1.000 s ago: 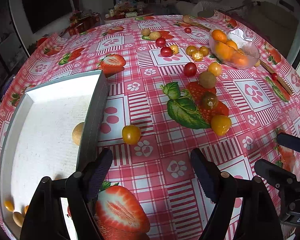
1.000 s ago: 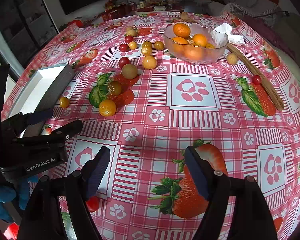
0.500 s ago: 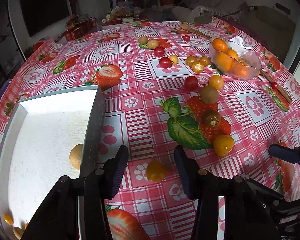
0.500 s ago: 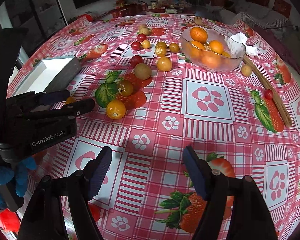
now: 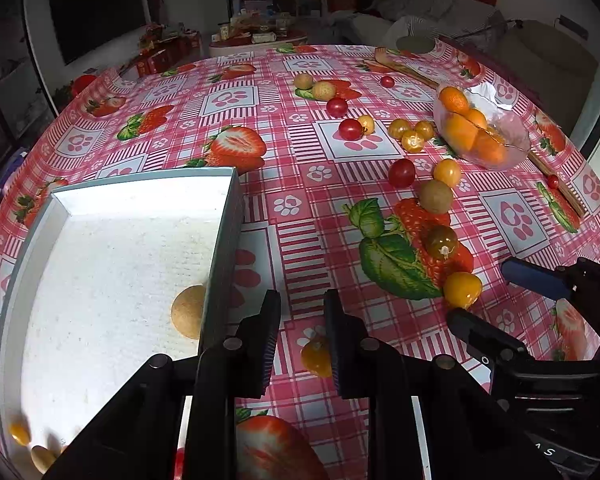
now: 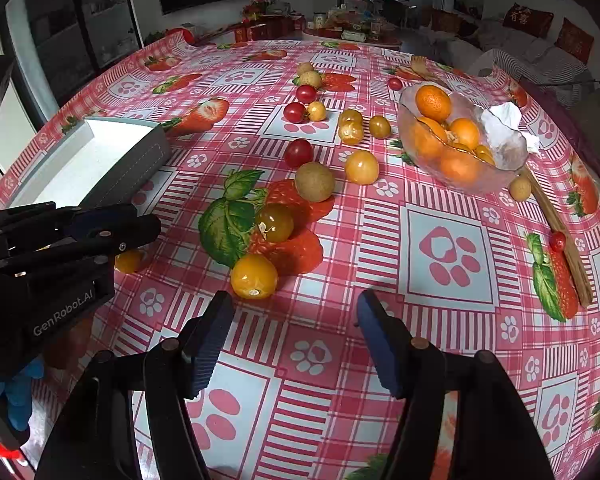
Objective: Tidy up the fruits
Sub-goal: 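Grasp a yellow tomato with the left gripper while the right grasps another, then carry both held yellow tomatoes over the white tray, then open the left gripper into the tray while the right releases its tomato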
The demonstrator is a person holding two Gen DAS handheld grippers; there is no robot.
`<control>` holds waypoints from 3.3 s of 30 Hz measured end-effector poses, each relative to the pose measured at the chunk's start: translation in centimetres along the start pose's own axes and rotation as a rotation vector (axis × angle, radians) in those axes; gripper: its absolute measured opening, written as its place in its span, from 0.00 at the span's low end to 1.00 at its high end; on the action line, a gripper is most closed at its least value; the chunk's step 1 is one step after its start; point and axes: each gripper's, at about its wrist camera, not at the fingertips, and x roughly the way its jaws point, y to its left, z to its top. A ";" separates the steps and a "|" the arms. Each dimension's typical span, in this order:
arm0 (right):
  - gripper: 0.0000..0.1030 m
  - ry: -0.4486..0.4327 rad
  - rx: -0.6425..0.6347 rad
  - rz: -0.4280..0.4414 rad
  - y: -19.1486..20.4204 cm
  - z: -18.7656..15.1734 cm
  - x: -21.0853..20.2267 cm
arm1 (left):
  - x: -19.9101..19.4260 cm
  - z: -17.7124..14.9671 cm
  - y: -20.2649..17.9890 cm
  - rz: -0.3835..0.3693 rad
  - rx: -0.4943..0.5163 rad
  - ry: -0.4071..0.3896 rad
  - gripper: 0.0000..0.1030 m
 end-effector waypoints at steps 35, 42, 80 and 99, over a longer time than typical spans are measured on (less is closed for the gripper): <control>0.23 -0.035 0.166 0.109 -3.8 -2.6 -4.1 | -1.7 -3.5 -2.7 0.001 0.087 -0.020 0.74; 0.23 -0.033 0.179 0.104 -3.9 -3.0 -4.7 | -2.2 -3.7 -4.3 -0.043 0.116 -0.010 0.19; 0.23 0.100 -0.027 0.259 14.0 9.1 -1.2 | -4.7 -1.8 17.3 0.037 -0.179 0.021 0.19; 0.24 0.193 -0.124 0.173 17.9 10.7 6.3 | -1.8 -2.3 17.9 0.072 -0.172 0.101 0.20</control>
